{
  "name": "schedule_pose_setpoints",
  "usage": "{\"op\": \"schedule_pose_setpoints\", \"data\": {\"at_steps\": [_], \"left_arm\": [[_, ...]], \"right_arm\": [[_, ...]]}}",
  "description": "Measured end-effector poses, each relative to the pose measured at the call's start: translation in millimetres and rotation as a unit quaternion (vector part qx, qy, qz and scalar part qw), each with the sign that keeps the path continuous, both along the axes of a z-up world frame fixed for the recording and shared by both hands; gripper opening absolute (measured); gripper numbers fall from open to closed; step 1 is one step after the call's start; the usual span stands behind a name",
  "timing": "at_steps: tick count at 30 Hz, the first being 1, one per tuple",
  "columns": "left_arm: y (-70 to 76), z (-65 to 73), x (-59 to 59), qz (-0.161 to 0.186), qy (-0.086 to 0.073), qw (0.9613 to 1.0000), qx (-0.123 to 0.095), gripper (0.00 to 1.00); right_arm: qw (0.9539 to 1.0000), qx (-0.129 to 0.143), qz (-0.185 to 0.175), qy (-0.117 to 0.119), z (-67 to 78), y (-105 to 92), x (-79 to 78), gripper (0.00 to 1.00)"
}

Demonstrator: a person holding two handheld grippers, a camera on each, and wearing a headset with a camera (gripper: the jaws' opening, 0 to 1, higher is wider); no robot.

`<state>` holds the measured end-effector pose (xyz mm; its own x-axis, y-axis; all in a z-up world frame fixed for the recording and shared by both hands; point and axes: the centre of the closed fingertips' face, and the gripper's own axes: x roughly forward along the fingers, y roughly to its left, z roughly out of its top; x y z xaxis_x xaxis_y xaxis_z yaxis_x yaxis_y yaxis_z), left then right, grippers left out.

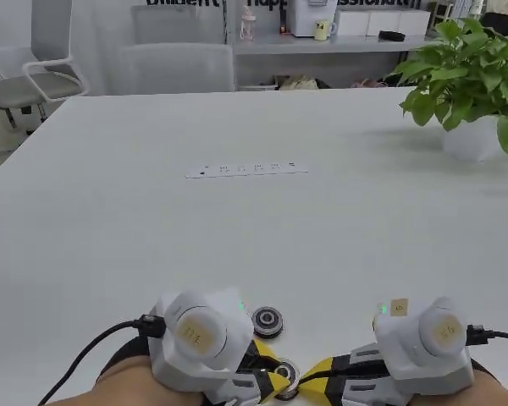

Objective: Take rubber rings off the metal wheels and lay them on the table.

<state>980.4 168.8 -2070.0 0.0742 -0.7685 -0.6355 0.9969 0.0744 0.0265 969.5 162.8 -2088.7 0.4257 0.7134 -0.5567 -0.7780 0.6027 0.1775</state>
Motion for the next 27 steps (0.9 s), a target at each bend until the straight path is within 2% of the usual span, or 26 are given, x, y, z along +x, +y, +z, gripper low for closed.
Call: {"op": "schedule_pose_setpoints", "data": {"at_steps": [8, 11, 15, 27], "left_arm": [[0.1, 0.1, 0.7, 0.003, -0.003, 1.0, 0.001, 0.08], [0.0, 0.0, 0.9, 0.003, -0.005, 1.0, 0.001, 0.08], [0.0, 0.0, 1.1, 0.004, -0.006, 1.0, 0.001, 0.08], [-0.7, 0.0, 1.3, 0.005, -0.006, 1.0, -0.001, 0.08]], "right_arm": [[0.9988, 0.023, -0.032, 0.03, -0.5, -1.5, 2.0, 0.0], [0.9983, 0.027, -0.038, 0.034, -0.5, -1.8, 2.1, 0.0], [0.9958, 0.049, -0.059, 0.05, -0.4, -3.0, 2.9, 0.0], [0.9922, 0.072, -0.079, 0.065, 0.4, -4.5, 3.2, 0.0]]}}
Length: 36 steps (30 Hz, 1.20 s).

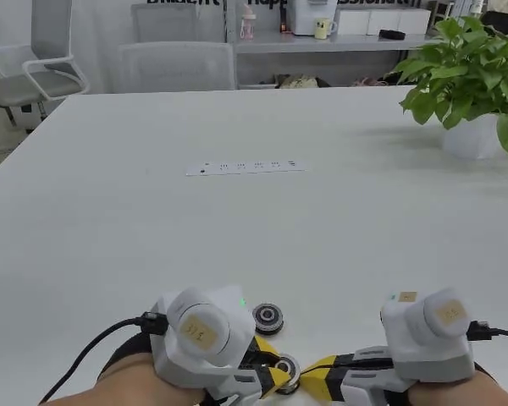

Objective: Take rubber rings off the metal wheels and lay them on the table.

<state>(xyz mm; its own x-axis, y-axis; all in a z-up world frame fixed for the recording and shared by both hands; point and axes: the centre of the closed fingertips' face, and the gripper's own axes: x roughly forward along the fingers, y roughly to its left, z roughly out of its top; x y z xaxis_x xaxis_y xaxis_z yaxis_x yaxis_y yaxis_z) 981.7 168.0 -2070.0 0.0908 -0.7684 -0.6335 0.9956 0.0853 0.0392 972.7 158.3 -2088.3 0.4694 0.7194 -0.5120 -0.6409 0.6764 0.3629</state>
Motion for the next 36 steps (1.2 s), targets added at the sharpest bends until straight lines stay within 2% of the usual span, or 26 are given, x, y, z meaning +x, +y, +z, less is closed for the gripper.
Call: {"op": "schedule_pose_setpoints", "data": {"at_steps": [5, 9, 15, 36], "left_arm": [[-0.1, 0.1, -0.3, 0.0, 0.0, 1.0, 0.0, 0.08], [-0.2, 0.0, -0.1, 0.0, -0.002, 1.0, -0.001, 0.08], [-0.6, -0.1, -0.2, 0.001, -0.003, 1.0, -0.001, 0.08], [-0.3, -0.3, -0.1, 0.003, -0.004, 1.0, 0.0, 0.08]], "right_arm": [[0.9999, 0.005, -0.011, -0.001, 0.6, -2.6, 2.4, 0.0], [0.9987, 0.034, -0.038, 0.002, 5.9, -5.9, 7.5, 0.0], [0.9975, 0.053, -0.047, -0.001, 10.9, -6.3, 9.1, 0.0], [0.9973, 0.061, -0.039, -0.01, 16.5, -1.4, 8.6, 0.0]]}}
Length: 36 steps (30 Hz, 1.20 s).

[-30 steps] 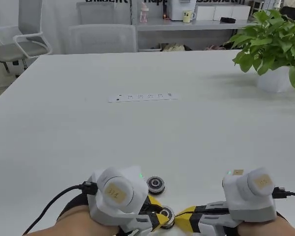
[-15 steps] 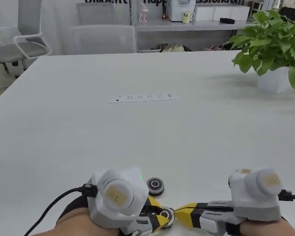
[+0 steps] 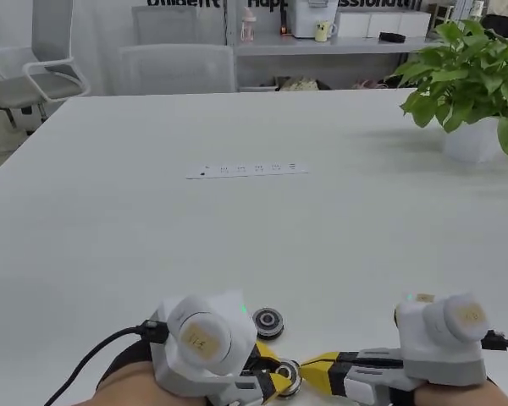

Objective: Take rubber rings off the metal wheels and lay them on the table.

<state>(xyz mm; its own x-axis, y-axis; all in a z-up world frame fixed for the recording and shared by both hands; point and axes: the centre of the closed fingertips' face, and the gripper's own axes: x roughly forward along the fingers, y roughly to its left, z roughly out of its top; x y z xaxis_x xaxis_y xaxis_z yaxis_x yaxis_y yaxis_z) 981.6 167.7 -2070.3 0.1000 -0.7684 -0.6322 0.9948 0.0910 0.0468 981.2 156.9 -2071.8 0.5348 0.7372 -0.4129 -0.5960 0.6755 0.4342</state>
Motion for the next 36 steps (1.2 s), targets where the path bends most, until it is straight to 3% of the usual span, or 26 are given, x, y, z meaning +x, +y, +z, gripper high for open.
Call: {"op": "schedule_pose_setpoints", "data": {"at_steps": [36], "left_arm": [[-0.1, 0.5, -0.8, 0.0, -0.001, 1.0, 0.0, 0.08]], "right_arm": [[0.9996, 0.005, 0.024, -0.016, 5.5, 9.3, -2.7, 0.0]]}}
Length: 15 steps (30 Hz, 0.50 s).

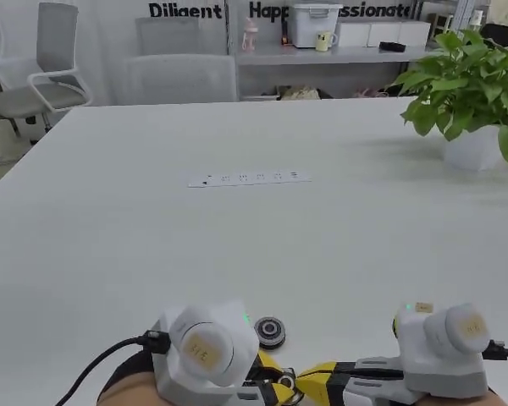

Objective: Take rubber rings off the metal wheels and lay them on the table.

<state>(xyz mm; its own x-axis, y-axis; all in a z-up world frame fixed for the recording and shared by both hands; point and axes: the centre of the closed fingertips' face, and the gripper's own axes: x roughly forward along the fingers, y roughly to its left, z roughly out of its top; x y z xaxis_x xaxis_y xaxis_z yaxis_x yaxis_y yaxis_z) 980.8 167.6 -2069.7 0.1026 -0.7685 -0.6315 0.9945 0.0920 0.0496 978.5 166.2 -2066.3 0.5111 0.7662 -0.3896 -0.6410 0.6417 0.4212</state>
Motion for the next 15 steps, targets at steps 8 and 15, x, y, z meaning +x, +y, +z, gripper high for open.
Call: {"op": "schedule_pose_setpoints", "data": {"at_steps": [8, 15], "left_arm": [[0.0, -0.1, -0.3, -0.001, 0.0, 1.0, 0.0, 0.08], [-0.1, -0.2, -0.7, -0.002, 0.0, 1.0, 0.0, 0.08]], "right_arm": [[1.0, 0.003, 0.004, -0.001, 0.6, 1.7, -0.6, 0.0], [0.9999, 0.009, 0.009, -0.005, 3.0, 4.2, -1.2, 0.0]]}}
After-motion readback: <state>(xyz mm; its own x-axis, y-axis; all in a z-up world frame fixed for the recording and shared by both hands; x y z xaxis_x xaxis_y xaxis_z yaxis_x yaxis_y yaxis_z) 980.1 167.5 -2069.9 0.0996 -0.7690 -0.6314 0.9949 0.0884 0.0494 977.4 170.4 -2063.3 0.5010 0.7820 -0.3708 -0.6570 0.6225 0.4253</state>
